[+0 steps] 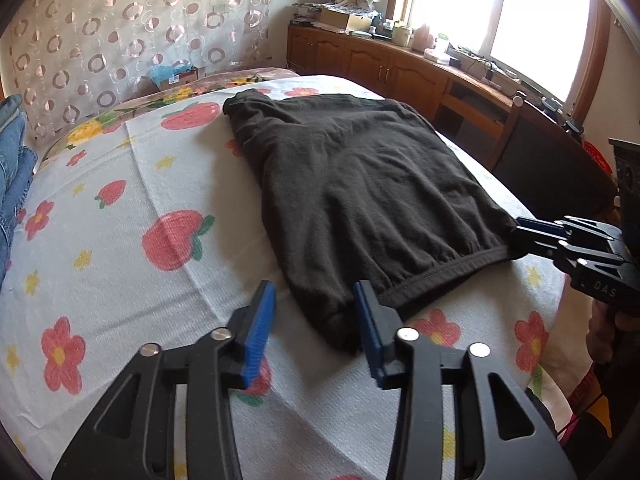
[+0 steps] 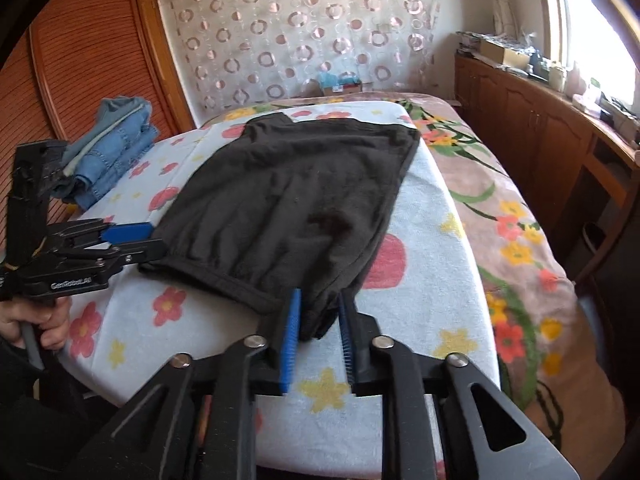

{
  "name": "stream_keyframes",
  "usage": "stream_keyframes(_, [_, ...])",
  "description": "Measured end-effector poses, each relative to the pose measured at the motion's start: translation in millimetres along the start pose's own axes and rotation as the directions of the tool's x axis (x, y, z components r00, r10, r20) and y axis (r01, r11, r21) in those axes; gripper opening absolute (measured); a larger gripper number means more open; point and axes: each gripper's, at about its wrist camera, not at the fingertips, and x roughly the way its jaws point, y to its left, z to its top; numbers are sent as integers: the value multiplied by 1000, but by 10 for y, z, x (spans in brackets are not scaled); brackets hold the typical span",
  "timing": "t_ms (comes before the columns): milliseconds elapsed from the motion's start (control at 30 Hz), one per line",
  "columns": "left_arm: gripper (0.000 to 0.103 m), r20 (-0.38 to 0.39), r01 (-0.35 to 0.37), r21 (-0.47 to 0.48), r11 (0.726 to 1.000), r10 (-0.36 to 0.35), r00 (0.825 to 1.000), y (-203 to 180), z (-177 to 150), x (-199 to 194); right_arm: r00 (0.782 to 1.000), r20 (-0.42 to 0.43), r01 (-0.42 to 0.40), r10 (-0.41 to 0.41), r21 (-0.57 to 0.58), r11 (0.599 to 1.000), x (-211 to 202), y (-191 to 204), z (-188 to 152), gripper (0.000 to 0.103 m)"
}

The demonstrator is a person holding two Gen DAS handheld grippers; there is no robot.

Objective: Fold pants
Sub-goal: 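Grasp the black garment's hem end with the right gripper while the left gripper grasps beside it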

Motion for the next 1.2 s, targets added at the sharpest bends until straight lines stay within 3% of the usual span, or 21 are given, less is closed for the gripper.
stream_keyframes(133, [9, 11, 13, 28, 1000, -13, 1000, -116, -28, -83, 1000, -1, -1, 1, 1, 1000, 5, 11, -10, 25])
stream_keyframes(500, [6, 19, 6, 12, 1000, -6, 1000, -107, -53, -210, 1000, 1, 2, -2, 7, 1000, 22, -78, -3, 28])
stream_keyframes(567, [9, 18, 6, 6, 1000, -6, 1000, -103, -37, -207, 1000, -1, 8, -8, 7, 1000, 27, -88, 2, 32])
stream_keyframes(733, [45, 22, -29, 6, 1000, 28, 999, -85, -13, -176, 1000, -17, -19, 19, 10, 1000, 57, -86, 2, 33])
stream_keyframes(767, [48, 21, -23, 3, 1000, 23, 1000, -79, -9, -169, 1000, -18, -22, 22, 9, 1000, 56, -88, 8, 33])
stream_keyframes(1000, [49, -4, -63, -9, 998, 63, 998, -24, 15, -30, 999, -20, -33, 33, 21, 999, 91, -100, 8, 33])
stream_keyframes(1200, [49, -10, -56, -20, 998, 56, 998, -12, 5, 8, 999, -10, -35, 35, 22, 999, 92, -98, -8, 32])
